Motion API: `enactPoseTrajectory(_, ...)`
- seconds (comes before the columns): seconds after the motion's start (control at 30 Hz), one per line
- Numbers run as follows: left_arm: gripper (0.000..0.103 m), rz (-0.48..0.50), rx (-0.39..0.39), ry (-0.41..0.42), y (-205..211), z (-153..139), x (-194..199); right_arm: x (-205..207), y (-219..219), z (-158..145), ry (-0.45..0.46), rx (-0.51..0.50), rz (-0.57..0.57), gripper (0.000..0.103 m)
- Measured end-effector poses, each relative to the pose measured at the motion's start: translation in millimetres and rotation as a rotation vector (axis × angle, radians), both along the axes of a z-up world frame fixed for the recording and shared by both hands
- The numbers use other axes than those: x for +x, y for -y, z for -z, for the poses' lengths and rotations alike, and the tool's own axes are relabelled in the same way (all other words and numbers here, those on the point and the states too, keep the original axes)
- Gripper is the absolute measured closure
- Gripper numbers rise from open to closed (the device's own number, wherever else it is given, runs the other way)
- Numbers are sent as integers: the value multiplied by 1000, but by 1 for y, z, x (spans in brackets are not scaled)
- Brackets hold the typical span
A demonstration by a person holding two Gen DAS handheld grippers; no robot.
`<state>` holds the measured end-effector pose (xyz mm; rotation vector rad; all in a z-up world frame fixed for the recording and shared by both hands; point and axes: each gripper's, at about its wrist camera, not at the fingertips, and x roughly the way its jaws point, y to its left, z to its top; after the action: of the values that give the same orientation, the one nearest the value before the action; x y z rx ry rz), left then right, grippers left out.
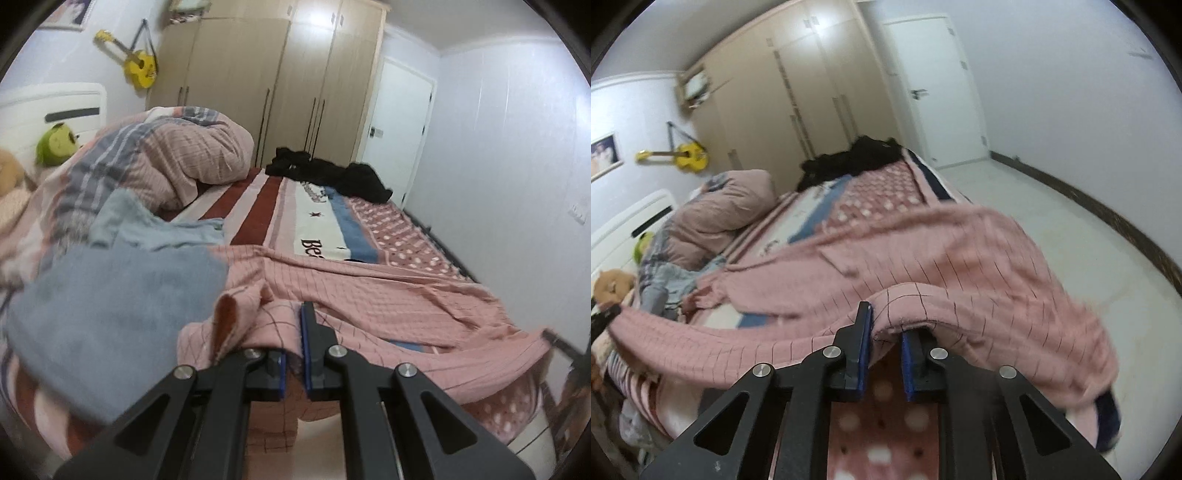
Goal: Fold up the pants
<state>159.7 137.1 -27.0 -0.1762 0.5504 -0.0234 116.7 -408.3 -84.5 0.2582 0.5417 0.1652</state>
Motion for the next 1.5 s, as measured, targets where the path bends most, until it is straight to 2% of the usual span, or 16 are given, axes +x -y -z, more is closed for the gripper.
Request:
enactPoseTrajectory(0.07,99,-1,48,-49,-1,-7,36,25,-1,-18,-5,-23,-36,94)
enactPoseTrajectory(0.2,98,9,82,-157,-1,-6,110,84,-4,-31,-63,-73,-67,94)
enactPoseTrajectory(0.4,96,-9,175,-270,8,14,198,174,-6,-19,-146,-112,-53,94)
enactPoseTrajectory(0.67,93,-86,168,-400,-13,53,261,258,-20,7,-206,-156,-77,94)
enactPoseTrajectory(0.8,74,-108,184,-461,-27,65,271,283,-31,25,-244,-178,-83,94)
enactPoseTrajectory(0.9,60,-158,196,-461,-42,60,270,295,-35,39,-287,-196,-84,94)
enactPoseTrajectory(0.93,50,-184,211,-448,-46,56,267,297,-35,42,-295,-201,-83,94)
enactPoseTrajectory(1.0,31,-284,295,-422,-55,47,262,298,-35,47,-302,-207,-79,94)
enactPoseTrajectory(1.03,31,-300,304,-413,-58,44,260,298,-34,49,-306,-203,-78,91)
enactPoseTrajectory(1.1,31,-256,232,-420,-63,39,255,299,-32,50,-315,-180,-82,87)
enactPoseTrajectory(1.13,31,-239,195,-417,-63,36,250,298,-31,48,-316,-169,-89,81)
enactPoseTrajectory(1.27,27,-204,177,-416,-52,28,239,283,-31,36,-290,-171,-105,54)
enactPoseTrajectory(1.33,27,-167,170,-428,-44,29,233,271,-30,28,-272,-173,-109,46)
enactPoseTrajectory(1.43,27,-142,190,-451,-32,36,227,250,-26,17,-251,-167,-119,44)
enactPoseTrajectory(1.5,27,-141,173,-472,-28,43,225,238,-23,13,-250,-167,-131,44)
